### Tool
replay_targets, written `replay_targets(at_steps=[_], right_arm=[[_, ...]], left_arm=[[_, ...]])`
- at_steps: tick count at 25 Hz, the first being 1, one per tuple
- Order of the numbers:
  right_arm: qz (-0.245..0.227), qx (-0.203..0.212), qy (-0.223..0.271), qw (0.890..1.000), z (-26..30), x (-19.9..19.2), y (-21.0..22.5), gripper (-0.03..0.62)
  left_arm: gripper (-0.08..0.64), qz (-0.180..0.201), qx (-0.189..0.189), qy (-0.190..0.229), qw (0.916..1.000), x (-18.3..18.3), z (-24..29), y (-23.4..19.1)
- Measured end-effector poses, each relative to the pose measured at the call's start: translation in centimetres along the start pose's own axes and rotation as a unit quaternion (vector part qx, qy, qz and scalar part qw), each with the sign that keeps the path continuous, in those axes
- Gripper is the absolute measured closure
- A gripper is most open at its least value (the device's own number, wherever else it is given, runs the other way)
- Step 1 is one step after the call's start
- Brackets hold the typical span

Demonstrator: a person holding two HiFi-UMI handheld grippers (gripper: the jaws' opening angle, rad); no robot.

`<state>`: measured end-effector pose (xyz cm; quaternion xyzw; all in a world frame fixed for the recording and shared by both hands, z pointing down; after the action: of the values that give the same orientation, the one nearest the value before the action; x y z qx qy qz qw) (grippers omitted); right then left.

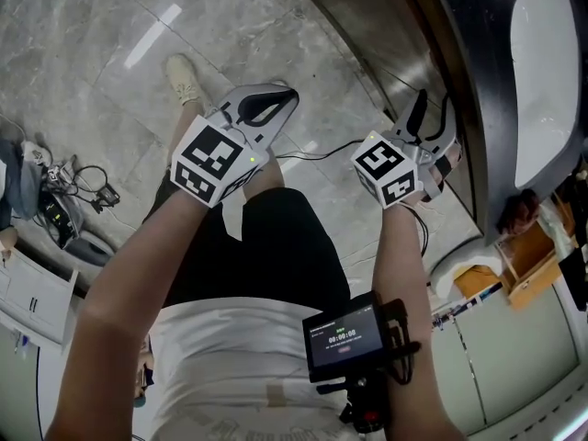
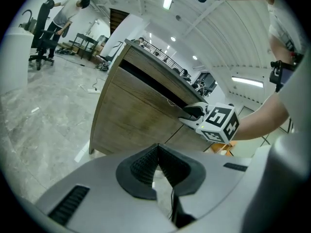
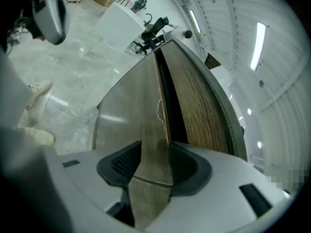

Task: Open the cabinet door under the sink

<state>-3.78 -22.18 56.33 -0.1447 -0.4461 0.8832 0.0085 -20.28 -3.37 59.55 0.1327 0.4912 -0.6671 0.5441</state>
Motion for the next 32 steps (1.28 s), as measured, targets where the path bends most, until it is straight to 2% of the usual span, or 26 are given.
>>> replay_targets(at_steps=[4,8,15,17,20,25,27,32], right_arm=[[-0.004,-0.032,-0.020,0.999,0.2,0.0,0.5,0.426],[-0.005,-0.042,-0.034,0.999,0.9,-0.5,0.3,0.425],[-0.021,-0.092,-0.053,0.994,2.6,-0.5,-1.1,0.362],[-0.024,-0.101,-0.062,0.993,3.1,-0.3,-1.5,0.332],[-0.029,-0.106,-0.066,0.992,3.3,-0.4,-1.6,0.325],[-0.024,-0.070,-0.059,0.995,2.3,0.0,-0.8,0.331],[-0.016,-0.046,-0.050,0.998,1.6,-0.1,-0.2,0.384],[0.017,0.022,-0.053,0.998,0.7,0.4,1.1,0.434]], left_arm=[[0.549,0.001,-0.006,-0.001,1.0000,0.4,0.4,0.0],[0.549,-0.002,-0.004,-0.002,1.0000,0.5,0.6,-0.4],[0.549,-0.011,-0.010,-0.010,0.9998,0.1,1.2,-0.2],[0.549,-0.013,-0.013,-0.012,0.9998,-0.1,1.2,-0.1],[0.549,-0.017,-0.015,-0.010,0.9997,-0.2,1.4,0.2],[0.549,-0.017,-0.017,-0.013,0.9996,-0.4,1.4,0.3],[0.549,-0.020,-0.014,-0.015,0.9996,-0.5,1.4,0.5],[0.549,-0.010,-0.017,-0.011,0.9997,-0.5,1.5,0.8]])
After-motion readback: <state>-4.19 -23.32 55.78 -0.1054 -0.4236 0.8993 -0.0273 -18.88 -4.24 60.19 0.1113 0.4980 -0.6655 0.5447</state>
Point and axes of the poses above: the fingertips, and each gripper's own axes: z forward along the fingers, y to its right, x out of its top, the point moved 9 cm from there along -z, backward along the fingers, and after that the axes turned 5 degrees about z, right-handed, at the moved point
